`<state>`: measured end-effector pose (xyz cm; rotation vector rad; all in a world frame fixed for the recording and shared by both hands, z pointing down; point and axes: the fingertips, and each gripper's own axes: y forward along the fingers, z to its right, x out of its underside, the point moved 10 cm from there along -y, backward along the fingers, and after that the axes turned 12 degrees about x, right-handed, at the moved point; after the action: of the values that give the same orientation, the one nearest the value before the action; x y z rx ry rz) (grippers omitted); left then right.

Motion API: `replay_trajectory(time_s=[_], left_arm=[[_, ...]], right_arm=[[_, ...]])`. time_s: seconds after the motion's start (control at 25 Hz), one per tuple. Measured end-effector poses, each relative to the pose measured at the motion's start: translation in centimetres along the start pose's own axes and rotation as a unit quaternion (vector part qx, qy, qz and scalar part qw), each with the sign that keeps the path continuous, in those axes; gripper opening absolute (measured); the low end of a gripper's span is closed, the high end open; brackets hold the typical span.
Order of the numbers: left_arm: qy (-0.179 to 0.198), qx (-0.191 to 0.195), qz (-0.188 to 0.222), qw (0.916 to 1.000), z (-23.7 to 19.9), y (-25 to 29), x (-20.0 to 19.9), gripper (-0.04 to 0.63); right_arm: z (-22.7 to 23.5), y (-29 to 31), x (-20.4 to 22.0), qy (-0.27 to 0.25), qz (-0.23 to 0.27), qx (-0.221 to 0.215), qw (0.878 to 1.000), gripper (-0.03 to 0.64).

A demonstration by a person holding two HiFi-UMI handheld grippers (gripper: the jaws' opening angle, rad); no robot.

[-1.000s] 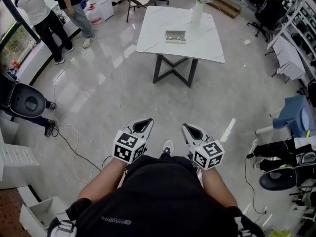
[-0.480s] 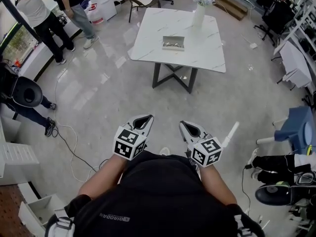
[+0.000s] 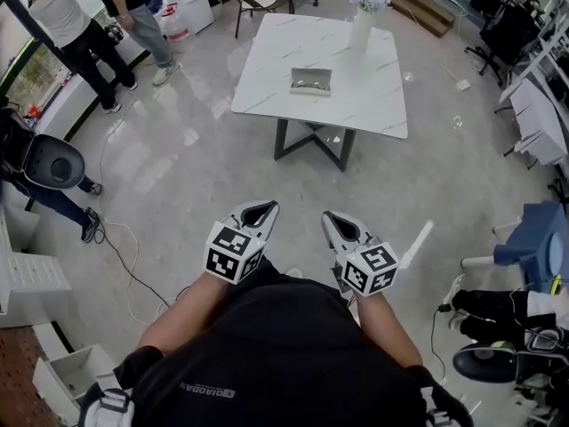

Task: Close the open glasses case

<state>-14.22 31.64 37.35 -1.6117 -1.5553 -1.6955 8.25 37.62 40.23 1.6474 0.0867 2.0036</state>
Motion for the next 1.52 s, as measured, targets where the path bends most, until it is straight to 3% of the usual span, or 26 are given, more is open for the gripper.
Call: replay_trajectory(time_s=[0.4, 0.64, 0.8, 1.32, 1.52], left_arm=[[-0.025, 0.018, -0.016, 0.9994, -4.5, 4.4, -0.4, 0.005], [-0.01, 0.038, -0.016, 0.9991, -8.8, 8.9, -3.2, 0.005], [-0.008, 0.045, -0.015, 0.9988, -13.6, 12.2, -5.6, 0.005], [0.034, 0.099, -0.007, 0.9945, -31.6, 17.4, -16.0, 0.003], [0.045, 0.125, -0.012, 0.9911, -36.6, 20.1, -18.4, 0.003]], right_arm=[[3.5, 3.1, 0.1, 0.015, -0.017, 0.027, 0.999, 0.002], [7.0, 7.2, -1.8, 0.019, -0.015, 0.052, 0.998, 0.002], [9.7, 11.5, -4.2, 0.014, -0.016, 0.067, 0.997, 0.002], [11.7, 27.5, -15.0, -0.009, -0.016, 0.114, 0.993, 0.002], [12.8, 32.4, -17.8, -0.014, -0.02, 0.137, 0.99, 0.002]])
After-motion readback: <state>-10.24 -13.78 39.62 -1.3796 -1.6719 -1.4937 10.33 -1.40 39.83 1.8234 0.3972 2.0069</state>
